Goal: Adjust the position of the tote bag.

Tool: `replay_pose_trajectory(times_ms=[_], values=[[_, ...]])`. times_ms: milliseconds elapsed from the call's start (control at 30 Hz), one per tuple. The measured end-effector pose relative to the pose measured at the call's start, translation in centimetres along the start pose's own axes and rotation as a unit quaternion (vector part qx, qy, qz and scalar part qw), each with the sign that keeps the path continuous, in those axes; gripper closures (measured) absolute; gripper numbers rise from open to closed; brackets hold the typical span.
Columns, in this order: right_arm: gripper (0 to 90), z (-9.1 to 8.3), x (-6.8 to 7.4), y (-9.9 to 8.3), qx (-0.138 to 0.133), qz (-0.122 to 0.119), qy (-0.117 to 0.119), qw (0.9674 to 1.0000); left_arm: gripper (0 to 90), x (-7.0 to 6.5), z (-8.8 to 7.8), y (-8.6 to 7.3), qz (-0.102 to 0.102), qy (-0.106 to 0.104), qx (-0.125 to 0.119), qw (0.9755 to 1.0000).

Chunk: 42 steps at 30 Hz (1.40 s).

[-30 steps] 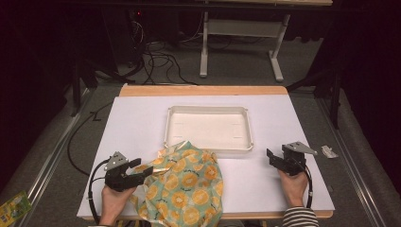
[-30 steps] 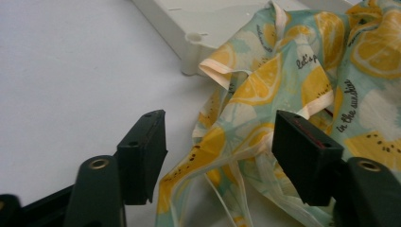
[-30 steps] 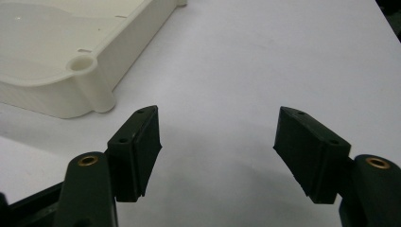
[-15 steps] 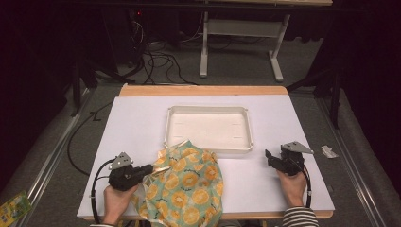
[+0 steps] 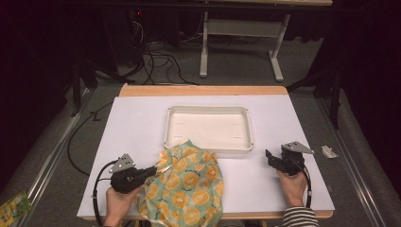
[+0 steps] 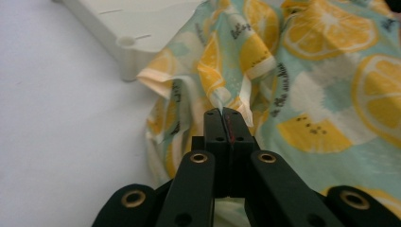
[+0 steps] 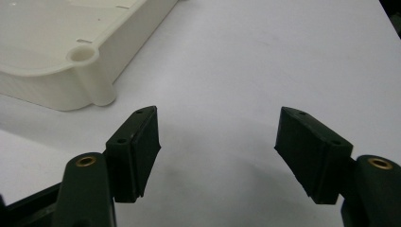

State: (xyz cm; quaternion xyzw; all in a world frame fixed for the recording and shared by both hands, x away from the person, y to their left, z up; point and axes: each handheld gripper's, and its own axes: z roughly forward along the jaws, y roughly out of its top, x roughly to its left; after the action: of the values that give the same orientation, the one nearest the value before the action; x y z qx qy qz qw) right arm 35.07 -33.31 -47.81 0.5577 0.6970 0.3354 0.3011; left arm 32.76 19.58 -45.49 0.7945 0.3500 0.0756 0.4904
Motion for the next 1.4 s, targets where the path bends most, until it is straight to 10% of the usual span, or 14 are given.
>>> replay_pose_trajectory(times_ms=[400,800,1100,1400], values=[[30.2,0.2,0.4,0.1,0.008,-0.019,-0.008,0.9998,90.0,-1.7,0.5,0.8,0.017,-0.027,-0.019,0.9993],[52.2,-0.5,-0.1,-0.1,-0.010,0.004,0.004,0.9999,90.0,-3.0,1.8,1.1,0.012,-0.048,-0.025,0.9985],[49.8,-1.5,-0.3,-0.2,-0.008,0.019,0.019,0.9996,90.0,-3.8,2.5,1.3,0.009,-0.056,-0.023,0.9981],[47.1,-3.1,1.9,0.0,-0.015,-0.021,0.051,0.9984,90.0,-4.7,3.3,1.4,0.010,-0.065,-0.024,0.9975]])
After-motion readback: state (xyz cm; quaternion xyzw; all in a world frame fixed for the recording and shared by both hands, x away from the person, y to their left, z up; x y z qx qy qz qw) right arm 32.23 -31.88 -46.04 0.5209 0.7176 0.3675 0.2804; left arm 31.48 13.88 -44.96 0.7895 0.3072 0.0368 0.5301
